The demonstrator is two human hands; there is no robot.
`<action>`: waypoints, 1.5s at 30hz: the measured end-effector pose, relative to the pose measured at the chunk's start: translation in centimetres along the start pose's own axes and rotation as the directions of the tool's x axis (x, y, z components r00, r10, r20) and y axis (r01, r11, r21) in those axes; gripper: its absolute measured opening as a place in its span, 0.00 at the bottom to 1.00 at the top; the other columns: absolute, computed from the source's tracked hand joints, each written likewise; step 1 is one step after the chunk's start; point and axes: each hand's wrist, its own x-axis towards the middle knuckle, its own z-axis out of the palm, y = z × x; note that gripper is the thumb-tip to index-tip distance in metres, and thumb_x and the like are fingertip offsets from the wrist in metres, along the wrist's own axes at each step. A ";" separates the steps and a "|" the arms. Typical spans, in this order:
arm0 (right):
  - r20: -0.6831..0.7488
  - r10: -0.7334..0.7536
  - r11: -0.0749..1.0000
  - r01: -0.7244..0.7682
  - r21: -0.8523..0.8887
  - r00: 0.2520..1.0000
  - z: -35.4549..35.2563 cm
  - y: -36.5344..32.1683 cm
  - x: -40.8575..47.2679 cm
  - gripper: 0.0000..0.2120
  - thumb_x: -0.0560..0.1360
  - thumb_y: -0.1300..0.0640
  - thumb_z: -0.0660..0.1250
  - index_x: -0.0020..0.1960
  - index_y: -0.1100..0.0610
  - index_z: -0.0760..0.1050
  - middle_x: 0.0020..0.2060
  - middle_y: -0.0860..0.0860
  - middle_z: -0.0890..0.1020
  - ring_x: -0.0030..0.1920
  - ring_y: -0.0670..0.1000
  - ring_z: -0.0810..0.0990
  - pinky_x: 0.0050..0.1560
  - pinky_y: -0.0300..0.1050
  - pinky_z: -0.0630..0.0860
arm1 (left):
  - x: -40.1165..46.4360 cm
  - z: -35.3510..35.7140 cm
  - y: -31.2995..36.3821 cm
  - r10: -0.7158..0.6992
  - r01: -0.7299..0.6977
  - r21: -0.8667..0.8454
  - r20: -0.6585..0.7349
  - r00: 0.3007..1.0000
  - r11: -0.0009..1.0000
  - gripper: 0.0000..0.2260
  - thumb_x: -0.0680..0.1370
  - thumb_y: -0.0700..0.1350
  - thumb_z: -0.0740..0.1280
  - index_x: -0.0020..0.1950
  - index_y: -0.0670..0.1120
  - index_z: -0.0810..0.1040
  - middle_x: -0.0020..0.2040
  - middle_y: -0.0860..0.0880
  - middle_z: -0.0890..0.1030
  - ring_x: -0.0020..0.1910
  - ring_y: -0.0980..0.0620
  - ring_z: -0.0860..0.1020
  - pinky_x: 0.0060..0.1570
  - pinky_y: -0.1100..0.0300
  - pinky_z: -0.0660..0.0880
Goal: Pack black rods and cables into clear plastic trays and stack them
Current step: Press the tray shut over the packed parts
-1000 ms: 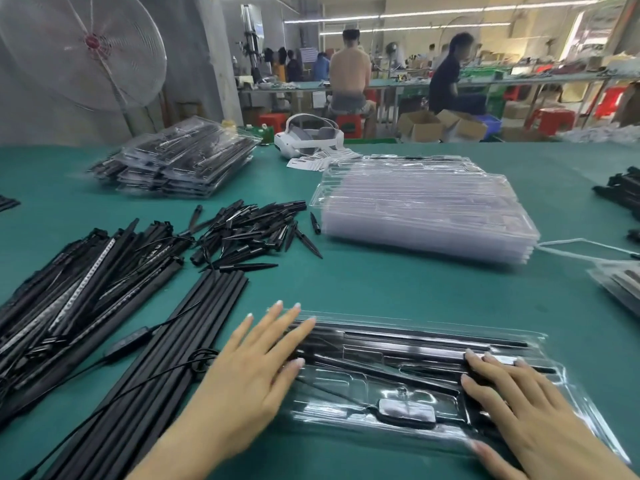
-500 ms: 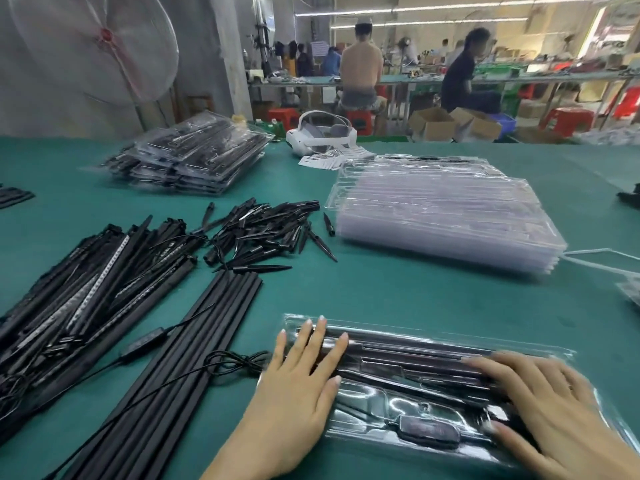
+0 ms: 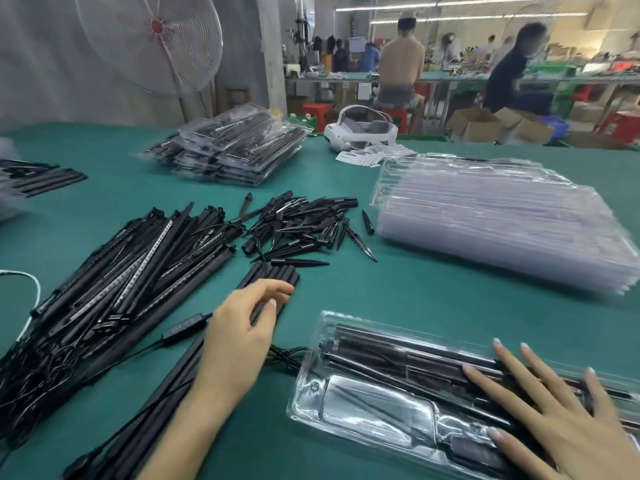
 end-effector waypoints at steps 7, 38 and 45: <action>-0.014 0.005 0.999 -0.005 0.054 1.000 0.6 0.0 -0.1 0.27 0.76 0.31 0.41 0.73 0.34 0.56 0.69 0.44 0.67 0.76 0.40 0.43 0.59 0.69 0.64 | -1.0 -1.2 -2.2 -0.173 0.053 0.323 0.354 0.919 0.945 0.11 0.72 0.62 0.68 0.37 0.57 0.75 0.33 0.60 0.76 0.35 0.63 0.73 0.35 0.63 0.69; 0.350 0.011 0.998 -0.031 0.052 0.937 -2.1 -0.6 -0.6 0.28 0.78 0.34 0.42 0.72 0.41 0.65 0.70 0.51 0.71 0.67 0.60 0.71 0.55 0.72 0.71 | -1.6 6.6 5.1 0.188 -0.468 0.349 0.602 0.776 0.812 0.21 0.80 0.60 0.43 0.72 0.71 0.40 0.74 0.67 0.38 0.72 0.64 0.30 0.73 0.54 0.31; 0.386 -0.073 0.965 -0.032 0.260 0.920 -0.6 1.1 -0.4 0.31 0.64 0.23 0.26 0.66 0.26 0.26 0.70 0.34 0.27 0.70 0.40 0.24 0.70 0.60 0.27 | -3.4 8.5 3.8 0.057 -0.502 0.444 0.705 0.707 0.743 0.24 0.69 0.65 0.25 0.65 0.73 0.25 0.70 0.66 0.26 0.71 0.57 0.26 0.70 0.40 0.30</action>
